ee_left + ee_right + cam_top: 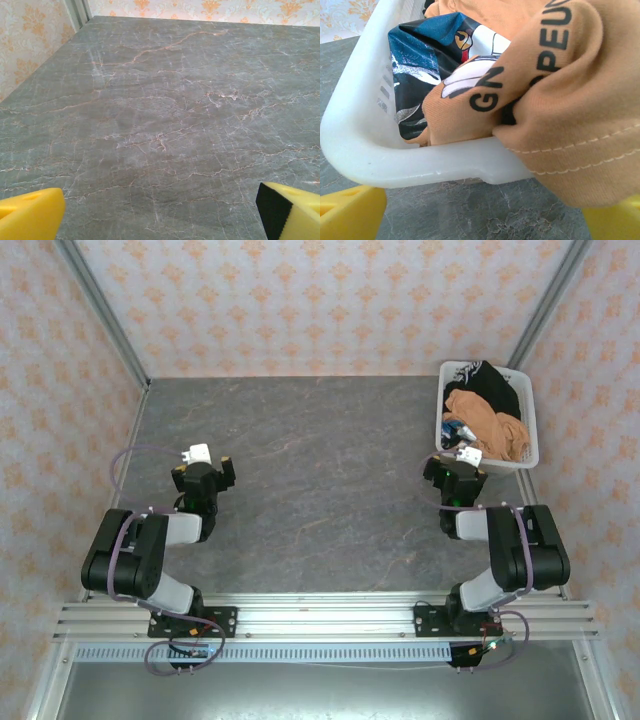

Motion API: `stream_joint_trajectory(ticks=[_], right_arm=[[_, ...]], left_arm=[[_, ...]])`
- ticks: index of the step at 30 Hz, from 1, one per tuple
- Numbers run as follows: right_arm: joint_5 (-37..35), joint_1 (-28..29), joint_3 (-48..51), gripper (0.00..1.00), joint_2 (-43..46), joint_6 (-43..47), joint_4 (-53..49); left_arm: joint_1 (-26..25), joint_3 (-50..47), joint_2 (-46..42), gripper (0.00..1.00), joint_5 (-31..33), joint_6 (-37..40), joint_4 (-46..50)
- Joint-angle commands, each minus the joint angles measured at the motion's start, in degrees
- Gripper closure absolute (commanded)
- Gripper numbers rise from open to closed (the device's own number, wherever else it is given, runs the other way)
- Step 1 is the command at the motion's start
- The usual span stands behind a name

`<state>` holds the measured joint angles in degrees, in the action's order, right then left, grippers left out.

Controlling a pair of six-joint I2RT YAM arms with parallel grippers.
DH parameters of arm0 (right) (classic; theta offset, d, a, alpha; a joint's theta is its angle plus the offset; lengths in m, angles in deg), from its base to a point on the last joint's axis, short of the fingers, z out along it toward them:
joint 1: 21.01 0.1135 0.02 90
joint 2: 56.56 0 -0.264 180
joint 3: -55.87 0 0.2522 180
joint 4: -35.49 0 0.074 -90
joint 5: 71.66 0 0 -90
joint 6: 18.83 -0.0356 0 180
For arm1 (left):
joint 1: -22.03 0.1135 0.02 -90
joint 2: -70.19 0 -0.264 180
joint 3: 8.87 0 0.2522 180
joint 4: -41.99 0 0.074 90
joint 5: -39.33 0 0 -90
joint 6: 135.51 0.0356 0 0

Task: Fold and stack the t-shirts

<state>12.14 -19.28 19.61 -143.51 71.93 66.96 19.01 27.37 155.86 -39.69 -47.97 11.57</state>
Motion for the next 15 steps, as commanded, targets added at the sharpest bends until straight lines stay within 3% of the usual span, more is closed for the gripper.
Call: stream_joint_trajectory(ticks=[1,15], right_arm=[[-1.36,0.28,-0.62,0.01,-0.06,0.46,0.74],[-1.36,0.35,0.04,0.01,0.25,0.48,1.82]], left_arm=[[-0.49,1.08,-0.04,0.0,1.8,1.14,0.13],[-0.49,0.84,-0.19,0.0,1.76,1.14,-0.31]])
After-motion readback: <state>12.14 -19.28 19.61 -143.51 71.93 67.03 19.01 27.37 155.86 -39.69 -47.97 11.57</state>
